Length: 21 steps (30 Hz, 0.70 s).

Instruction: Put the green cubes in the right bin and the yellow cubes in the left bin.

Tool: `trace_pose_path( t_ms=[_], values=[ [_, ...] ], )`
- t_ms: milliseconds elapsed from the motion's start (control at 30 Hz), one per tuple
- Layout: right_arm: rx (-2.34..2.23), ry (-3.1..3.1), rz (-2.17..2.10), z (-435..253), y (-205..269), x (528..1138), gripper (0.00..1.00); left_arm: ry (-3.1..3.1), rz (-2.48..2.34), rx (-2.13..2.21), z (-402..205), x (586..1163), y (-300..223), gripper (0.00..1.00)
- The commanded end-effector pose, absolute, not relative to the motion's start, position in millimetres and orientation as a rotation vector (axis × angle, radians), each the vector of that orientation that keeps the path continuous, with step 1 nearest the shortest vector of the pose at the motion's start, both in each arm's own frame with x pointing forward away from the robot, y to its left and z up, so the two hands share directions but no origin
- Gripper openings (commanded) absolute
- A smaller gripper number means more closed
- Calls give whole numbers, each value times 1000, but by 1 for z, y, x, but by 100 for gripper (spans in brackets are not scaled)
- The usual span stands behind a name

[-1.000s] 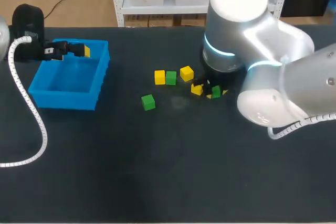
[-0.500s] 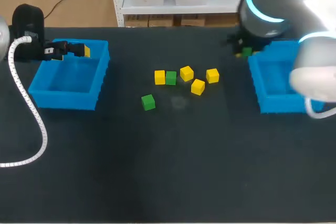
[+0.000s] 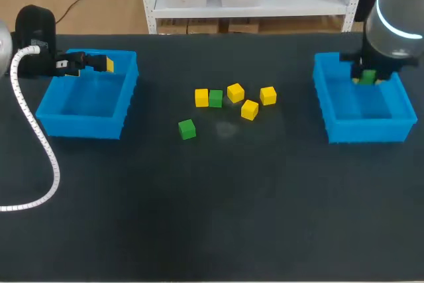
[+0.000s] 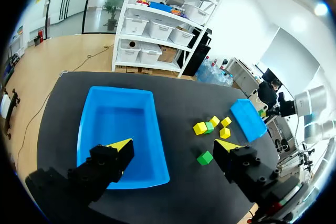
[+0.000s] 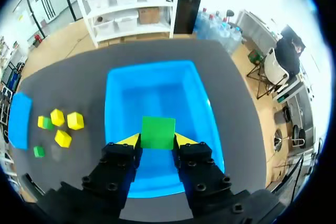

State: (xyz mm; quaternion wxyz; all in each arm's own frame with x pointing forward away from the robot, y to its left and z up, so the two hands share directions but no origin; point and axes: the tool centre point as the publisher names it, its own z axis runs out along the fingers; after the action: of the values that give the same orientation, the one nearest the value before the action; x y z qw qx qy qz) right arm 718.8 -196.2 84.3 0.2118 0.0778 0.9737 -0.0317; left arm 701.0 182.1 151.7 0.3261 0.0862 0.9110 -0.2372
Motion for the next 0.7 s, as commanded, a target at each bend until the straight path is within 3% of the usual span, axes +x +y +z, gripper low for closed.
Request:
trace_pose_path(
  t_ms=[33, 367, 700],
  values=[
    [211, 2721, -92, 75, -191, 724, 100, 2377, -633, 230, 150, 700, 184, 100],
    [51, 2613, -85, 105, -158, 737, 100, 2377, -633, 230, 150, 700, 184, 100],
    [-462, 2493, 66, 135, -37, 728, 100, 2377, -633, 230, 150, 700, 184, 100]
  ],
)
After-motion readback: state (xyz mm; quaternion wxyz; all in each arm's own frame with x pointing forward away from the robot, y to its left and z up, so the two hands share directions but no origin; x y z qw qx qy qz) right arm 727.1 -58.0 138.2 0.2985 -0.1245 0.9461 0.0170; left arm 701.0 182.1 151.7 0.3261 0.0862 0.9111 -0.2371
